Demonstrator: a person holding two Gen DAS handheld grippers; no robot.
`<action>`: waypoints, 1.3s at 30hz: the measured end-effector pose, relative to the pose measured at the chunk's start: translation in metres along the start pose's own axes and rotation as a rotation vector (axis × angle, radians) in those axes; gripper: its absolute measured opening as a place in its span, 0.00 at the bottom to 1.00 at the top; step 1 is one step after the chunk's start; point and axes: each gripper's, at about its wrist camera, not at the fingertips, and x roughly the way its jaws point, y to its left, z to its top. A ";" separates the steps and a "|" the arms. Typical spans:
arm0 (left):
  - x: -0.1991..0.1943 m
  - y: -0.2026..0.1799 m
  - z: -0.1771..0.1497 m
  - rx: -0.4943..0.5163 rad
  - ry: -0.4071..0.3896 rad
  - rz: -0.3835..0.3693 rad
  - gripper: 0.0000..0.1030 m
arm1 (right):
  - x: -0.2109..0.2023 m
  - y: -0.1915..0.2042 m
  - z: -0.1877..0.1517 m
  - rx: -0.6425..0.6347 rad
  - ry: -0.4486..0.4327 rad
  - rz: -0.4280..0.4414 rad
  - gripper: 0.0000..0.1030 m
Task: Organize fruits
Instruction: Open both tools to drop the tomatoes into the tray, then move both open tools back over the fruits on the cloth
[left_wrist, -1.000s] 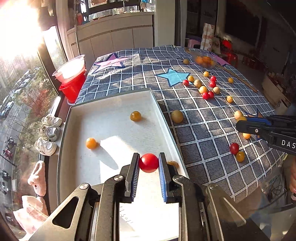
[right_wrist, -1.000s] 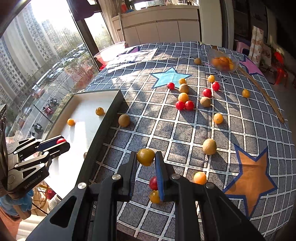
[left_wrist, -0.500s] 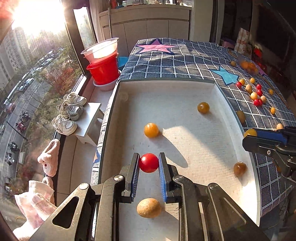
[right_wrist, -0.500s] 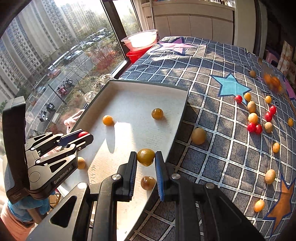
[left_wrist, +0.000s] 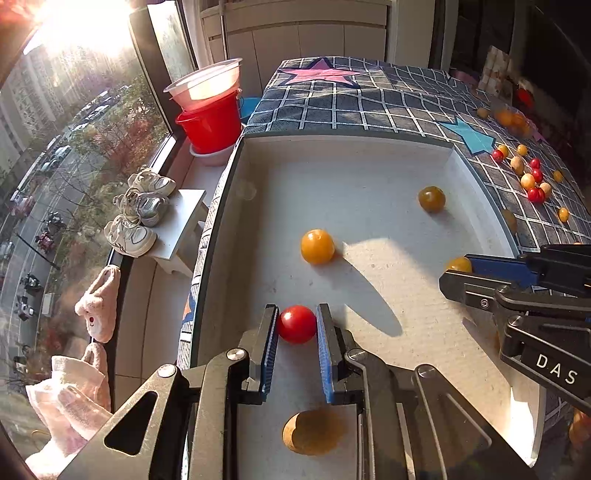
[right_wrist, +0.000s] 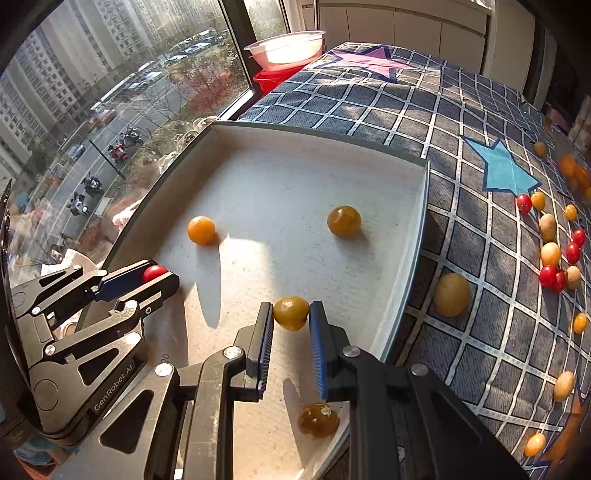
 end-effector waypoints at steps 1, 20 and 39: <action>0.000 0.000 0.000 0.002 0.000 0.001 0.21 | 0.002 0.000 0.000 0.000 0.008 -0.005 0.21; -0.013 -0.005 0.000 0.028 -0.070 0.032 0.87 | -0.039 -0.022 0.008 0.087 -0.109 0.041 0.46; -0.051 -0.057 0.012 0.092 -0.104 -0.037 0.87 | -0.090 -0.102 -0.054 0.226 -0.147 -0.023 0.63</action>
